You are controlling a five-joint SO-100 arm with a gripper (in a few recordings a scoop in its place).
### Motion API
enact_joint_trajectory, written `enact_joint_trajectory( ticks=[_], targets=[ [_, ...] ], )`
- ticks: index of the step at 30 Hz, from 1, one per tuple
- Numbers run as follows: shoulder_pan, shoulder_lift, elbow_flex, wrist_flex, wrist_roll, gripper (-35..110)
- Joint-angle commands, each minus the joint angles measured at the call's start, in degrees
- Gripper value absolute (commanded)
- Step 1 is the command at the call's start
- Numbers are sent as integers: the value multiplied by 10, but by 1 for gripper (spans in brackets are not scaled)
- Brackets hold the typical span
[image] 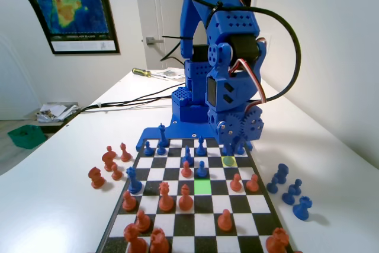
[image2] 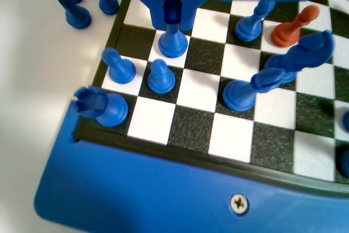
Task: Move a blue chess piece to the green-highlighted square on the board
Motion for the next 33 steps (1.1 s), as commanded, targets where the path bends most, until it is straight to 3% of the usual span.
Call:
enact_joint_trajectory(
  ticks=[1,12,22,33],
  targets=[
    [13,38,-52,50,-12,1],
    [91,27,-165,127,-18,1],
    [172,-71,-223,105,-40,1],
    [166,-91,-212,76,-44,1]
  ],
)
